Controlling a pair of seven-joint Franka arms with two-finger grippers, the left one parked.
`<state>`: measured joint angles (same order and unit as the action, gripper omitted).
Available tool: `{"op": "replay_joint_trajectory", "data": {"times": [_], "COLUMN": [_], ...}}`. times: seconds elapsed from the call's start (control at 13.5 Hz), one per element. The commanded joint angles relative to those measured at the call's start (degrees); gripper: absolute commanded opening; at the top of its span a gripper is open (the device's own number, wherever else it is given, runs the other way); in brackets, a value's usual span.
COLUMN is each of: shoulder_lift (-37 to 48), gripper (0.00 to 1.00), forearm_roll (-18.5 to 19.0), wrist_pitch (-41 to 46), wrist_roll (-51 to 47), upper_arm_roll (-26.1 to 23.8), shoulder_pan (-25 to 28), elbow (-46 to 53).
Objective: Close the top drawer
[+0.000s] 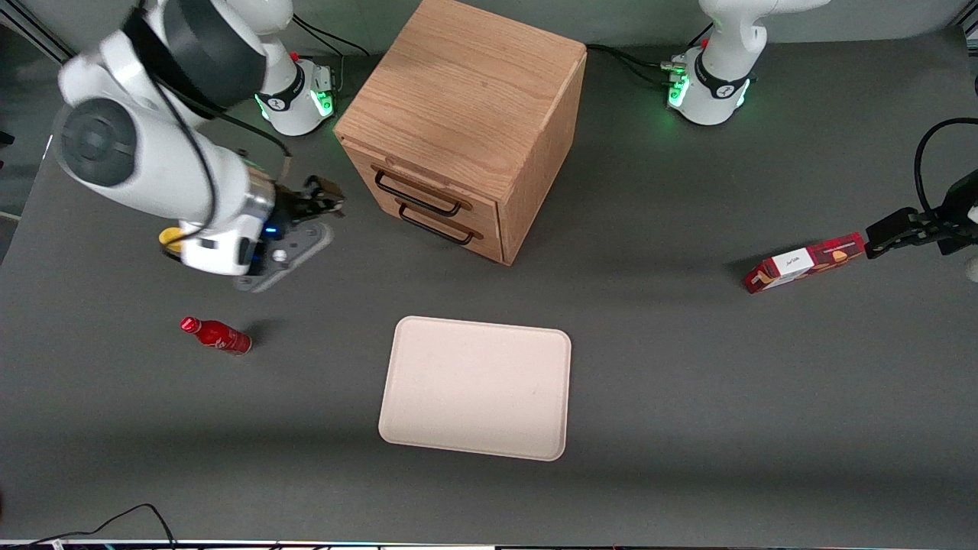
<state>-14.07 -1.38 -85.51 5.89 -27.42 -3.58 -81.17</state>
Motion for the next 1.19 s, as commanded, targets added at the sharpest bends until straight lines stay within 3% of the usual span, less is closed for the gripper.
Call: {"op": "replay_joint_trajectory", "data": {"times": [0.0, 0.3, 0.52, 0.67, 1.11], "shoulder_lift": [4.7, 8.0, 9.8, 10.2, 12.0], "gripper": [1.00, 1.00, 1.00, 1.00, 1.00], "forearm_roll": [4.5, 6.9, 6.0, 3.0, 2.0], "wrist_pitch": [0.4, -0.3, -3.2, -6.3, -7.5], "wrist_roll": [-2.4, -8.5, -8.4, -7.9, -6.6], "upper_arm_roll": [4.2, 14.0, 22.9, 27.0, 29.1], "shoulder_pan": [0.9, 1.4, 1.4, 1.3, 0.8], "elbow": [-1.0, -1.1, -2.9, -4.5, -7.4]}}
